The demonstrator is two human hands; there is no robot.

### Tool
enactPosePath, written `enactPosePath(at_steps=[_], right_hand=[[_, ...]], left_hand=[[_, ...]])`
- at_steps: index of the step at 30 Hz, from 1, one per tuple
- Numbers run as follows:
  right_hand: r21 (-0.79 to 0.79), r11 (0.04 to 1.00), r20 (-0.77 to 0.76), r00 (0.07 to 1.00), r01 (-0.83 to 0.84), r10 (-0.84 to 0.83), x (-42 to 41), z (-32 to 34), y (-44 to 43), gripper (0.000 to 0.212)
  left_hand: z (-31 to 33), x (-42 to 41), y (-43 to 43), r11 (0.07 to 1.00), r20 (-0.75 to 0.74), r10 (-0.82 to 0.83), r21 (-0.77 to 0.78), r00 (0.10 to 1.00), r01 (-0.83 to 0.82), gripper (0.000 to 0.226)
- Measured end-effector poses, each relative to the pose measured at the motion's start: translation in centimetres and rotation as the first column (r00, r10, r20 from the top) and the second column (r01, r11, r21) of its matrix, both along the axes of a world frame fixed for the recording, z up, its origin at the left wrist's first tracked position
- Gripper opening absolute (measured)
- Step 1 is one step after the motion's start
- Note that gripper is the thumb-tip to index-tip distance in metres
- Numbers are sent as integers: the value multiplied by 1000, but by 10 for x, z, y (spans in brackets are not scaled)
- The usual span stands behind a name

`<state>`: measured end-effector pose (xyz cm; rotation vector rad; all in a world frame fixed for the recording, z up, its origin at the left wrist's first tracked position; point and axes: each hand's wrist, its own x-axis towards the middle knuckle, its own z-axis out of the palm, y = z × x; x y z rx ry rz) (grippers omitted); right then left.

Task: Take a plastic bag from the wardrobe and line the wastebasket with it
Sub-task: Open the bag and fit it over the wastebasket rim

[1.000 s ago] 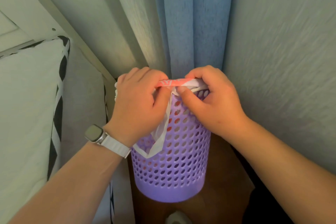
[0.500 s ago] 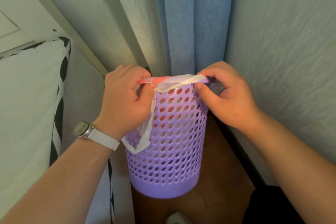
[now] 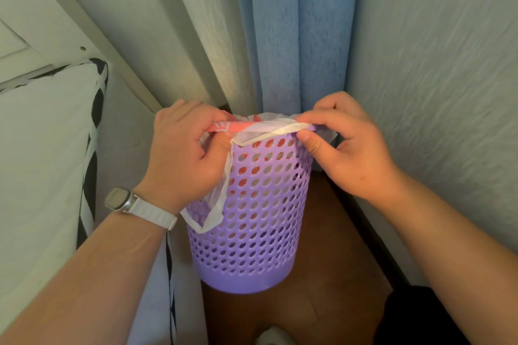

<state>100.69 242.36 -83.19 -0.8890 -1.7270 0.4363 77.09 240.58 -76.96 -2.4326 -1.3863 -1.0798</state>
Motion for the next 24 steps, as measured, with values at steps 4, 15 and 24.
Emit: enactPosePath(at_steps=[4,15,24], right_hand=[[27,999,-25,1000,18,-18,-1,-1,-1,5],[150,987,222,971,60,-93,-24,-19,-23,20],[56,998,211,977,6,-18,-32,-17,-31,19]], left_hand=[[-2,-2,1,1000,-31,28,1,999,-28,16],[-7,2,0,990,14,139,-37,990,-138,17],[-7,12,-3,995,47,82,-53,996,-79,15]])
